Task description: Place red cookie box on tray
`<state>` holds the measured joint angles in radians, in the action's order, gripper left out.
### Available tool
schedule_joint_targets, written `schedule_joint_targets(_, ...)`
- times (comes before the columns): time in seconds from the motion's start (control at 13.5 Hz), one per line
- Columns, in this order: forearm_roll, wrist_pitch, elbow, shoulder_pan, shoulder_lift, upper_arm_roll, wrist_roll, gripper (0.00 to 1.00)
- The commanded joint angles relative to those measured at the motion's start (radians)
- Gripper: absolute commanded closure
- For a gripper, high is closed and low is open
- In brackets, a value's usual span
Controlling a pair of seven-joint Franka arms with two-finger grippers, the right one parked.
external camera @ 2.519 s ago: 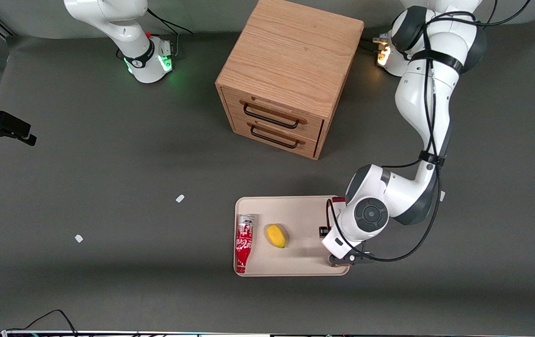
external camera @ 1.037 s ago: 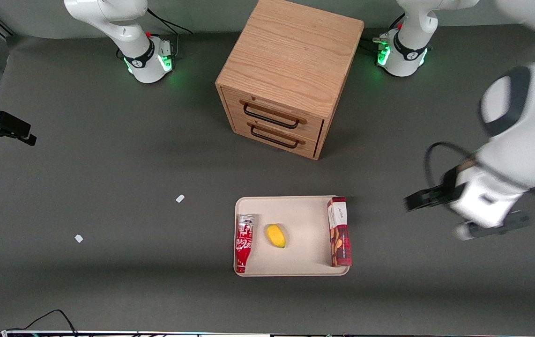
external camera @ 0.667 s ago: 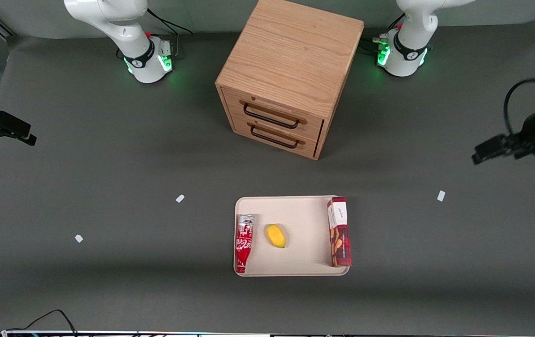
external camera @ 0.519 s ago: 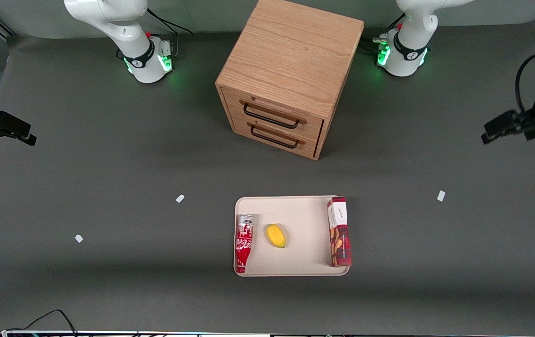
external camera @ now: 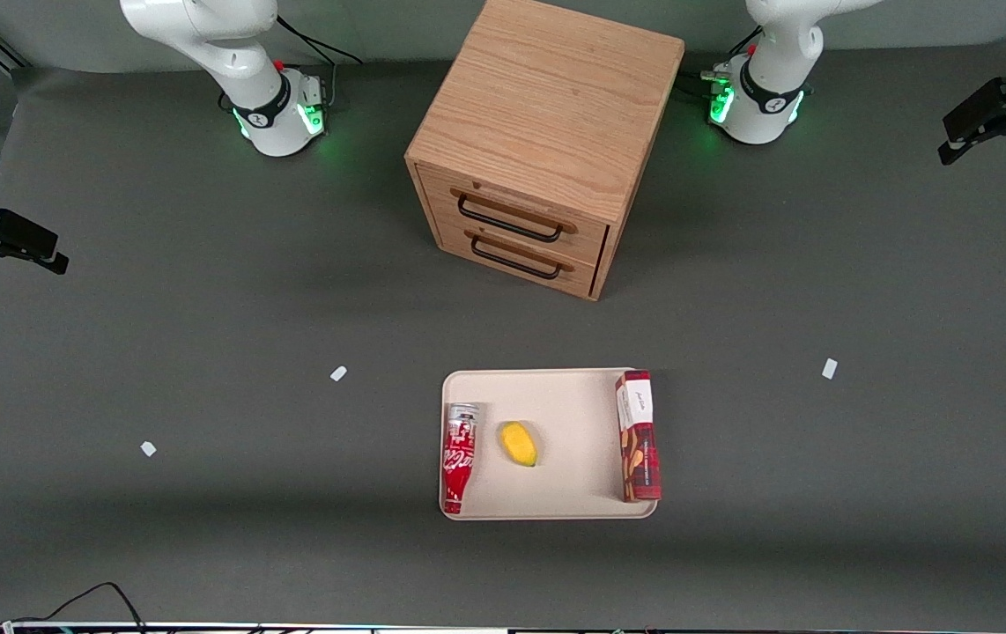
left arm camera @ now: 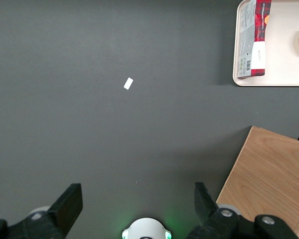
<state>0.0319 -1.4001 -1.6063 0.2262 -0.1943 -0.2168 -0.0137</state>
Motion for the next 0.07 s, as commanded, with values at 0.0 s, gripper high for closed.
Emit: schedule_joint_targets(0.0,-0.009,0.001,-0.029,0.019,-0.014,-0.015,0.032,0.0)
